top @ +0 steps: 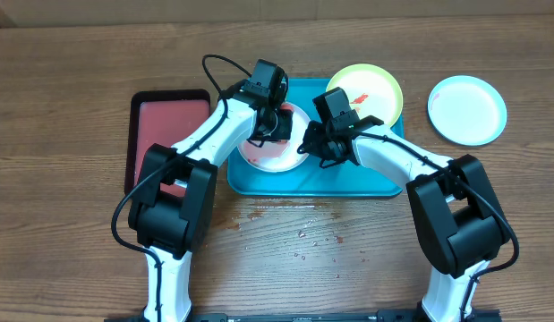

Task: Clean dirty plates on tray and stack at the side
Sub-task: 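Scrub the white plate with the sponge while the right gripper holds its rim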

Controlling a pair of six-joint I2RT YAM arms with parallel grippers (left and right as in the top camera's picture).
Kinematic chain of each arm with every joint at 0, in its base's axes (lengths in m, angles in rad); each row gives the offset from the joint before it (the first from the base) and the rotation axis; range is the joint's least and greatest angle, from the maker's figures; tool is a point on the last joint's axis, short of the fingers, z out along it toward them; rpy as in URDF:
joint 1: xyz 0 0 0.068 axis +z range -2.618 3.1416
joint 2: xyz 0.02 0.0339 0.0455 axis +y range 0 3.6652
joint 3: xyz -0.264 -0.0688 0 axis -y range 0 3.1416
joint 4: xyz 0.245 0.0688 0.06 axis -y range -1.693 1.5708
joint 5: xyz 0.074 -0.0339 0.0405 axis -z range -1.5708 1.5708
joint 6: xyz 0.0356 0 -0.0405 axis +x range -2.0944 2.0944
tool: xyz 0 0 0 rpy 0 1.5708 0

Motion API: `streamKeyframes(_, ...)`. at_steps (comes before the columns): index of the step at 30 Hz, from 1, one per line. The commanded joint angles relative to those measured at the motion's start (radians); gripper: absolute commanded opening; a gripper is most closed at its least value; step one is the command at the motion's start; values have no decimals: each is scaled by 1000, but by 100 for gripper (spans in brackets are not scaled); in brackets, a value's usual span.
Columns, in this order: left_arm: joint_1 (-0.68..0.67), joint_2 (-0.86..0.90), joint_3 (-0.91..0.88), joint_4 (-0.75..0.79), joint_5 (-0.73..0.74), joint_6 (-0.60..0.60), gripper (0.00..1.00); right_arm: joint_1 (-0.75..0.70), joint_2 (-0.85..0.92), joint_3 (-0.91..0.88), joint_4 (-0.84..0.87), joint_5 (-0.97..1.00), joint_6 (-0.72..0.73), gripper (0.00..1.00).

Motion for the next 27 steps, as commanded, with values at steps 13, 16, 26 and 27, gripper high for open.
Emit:
streamKeyframes(13,-8,57,-1,-208,-47,194,4,1,17,-5,-16,-23,-14,4)
streamKeyframes(16,-6,57,16,-229,-124,142,4,1,17,-5,-17,-23,-14,4)
streamKeyframes(26,-7,74,39,-36,42,62,4,1,17,-5,-20,-23,-14,4)
streamKeyframes(27,-7,84,39,-33,51,52,4,1,17,-5,-20,-23,-14,4)
